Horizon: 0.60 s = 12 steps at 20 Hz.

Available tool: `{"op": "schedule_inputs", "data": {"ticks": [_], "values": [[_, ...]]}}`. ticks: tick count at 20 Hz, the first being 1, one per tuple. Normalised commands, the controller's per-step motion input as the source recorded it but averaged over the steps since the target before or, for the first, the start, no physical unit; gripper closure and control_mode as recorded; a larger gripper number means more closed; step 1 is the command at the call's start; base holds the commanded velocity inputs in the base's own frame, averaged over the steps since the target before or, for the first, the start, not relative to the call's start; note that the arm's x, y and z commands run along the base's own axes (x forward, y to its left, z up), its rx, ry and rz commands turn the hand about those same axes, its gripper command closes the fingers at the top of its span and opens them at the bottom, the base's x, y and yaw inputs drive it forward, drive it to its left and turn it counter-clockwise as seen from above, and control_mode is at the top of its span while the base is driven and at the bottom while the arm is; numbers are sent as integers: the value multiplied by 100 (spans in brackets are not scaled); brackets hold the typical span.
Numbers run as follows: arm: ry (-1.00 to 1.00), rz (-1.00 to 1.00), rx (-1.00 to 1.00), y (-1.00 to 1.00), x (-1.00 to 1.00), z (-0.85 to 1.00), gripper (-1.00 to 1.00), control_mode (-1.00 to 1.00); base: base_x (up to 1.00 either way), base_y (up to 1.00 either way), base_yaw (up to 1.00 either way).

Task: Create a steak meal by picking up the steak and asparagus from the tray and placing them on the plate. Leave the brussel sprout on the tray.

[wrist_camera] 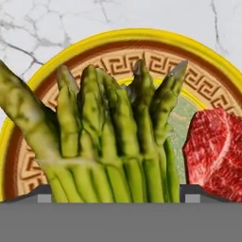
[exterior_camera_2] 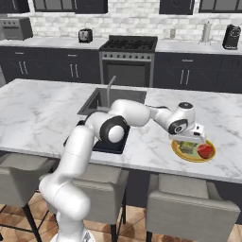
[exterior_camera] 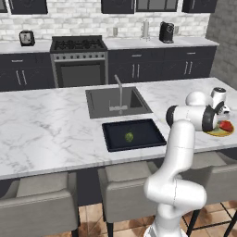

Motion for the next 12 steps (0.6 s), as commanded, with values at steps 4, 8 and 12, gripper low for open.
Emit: {"op": "schedule_inputs", "data": {"ticks": [4, 8, 12], "values": [[0, 0, 0, -14, 0, 0, -100, -100, 0, 0, 0], [0, 0, 0, -3, 0, 3, -100, -100, 0, 0, 0], [0, 0, 0, 0, 0, 2, -100, -100, 0, 0, 0]]}}
